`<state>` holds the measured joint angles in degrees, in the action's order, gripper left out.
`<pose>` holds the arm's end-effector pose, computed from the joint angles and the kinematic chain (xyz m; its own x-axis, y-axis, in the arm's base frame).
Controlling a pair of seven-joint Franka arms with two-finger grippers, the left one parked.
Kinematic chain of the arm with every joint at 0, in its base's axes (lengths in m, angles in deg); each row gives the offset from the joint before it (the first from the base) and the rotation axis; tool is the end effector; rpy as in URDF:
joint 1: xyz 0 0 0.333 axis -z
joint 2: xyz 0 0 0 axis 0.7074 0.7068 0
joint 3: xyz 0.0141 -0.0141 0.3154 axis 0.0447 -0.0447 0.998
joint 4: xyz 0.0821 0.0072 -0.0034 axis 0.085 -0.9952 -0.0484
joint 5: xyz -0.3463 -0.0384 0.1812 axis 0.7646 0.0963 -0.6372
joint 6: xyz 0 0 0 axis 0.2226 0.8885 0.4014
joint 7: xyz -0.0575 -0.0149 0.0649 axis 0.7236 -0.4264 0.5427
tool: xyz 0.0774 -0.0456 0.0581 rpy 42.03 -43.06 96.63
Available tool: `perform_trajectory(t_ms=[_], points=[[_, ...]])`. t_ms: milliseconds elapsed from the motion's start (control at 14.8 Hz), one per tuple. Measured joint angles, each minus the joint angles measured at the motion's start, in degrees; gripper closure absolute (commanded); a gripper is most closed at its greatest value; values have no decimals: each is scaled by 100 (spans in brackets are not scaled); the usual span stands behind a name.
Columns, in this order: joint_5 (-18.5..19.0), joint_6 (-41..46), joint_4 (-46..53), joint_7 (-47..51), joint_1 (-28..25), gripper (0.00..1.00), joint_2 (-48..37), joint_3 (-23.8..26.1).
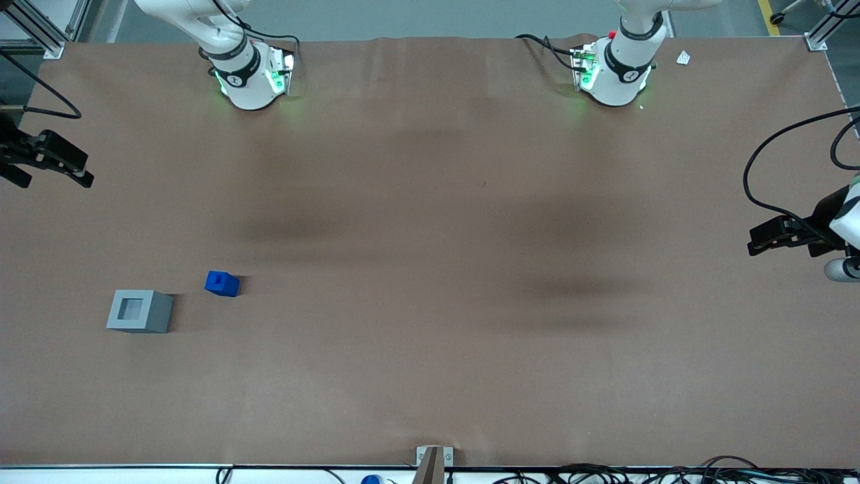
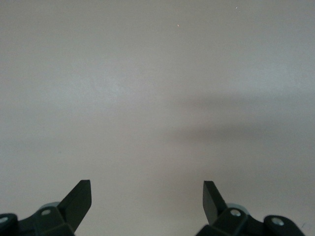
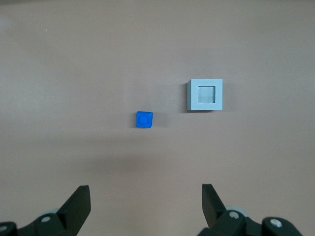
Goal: Insert blue part into gray base with right arm
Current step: 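Move the right gripper from rest toward the blue block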
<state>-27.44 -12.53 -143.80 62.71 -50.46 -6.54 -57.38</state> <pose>0.5437 -0.0214 0.6478 0.9965 -0.0091 0.0825 -0.0093 -1.0000 0.0016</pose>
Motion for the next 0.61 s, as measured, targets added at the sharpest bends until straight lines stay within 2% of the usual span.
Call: perform_trajectory(t_ms=[609], points=[[0, 33, -4, -2, 39, 0, 58, -1]])
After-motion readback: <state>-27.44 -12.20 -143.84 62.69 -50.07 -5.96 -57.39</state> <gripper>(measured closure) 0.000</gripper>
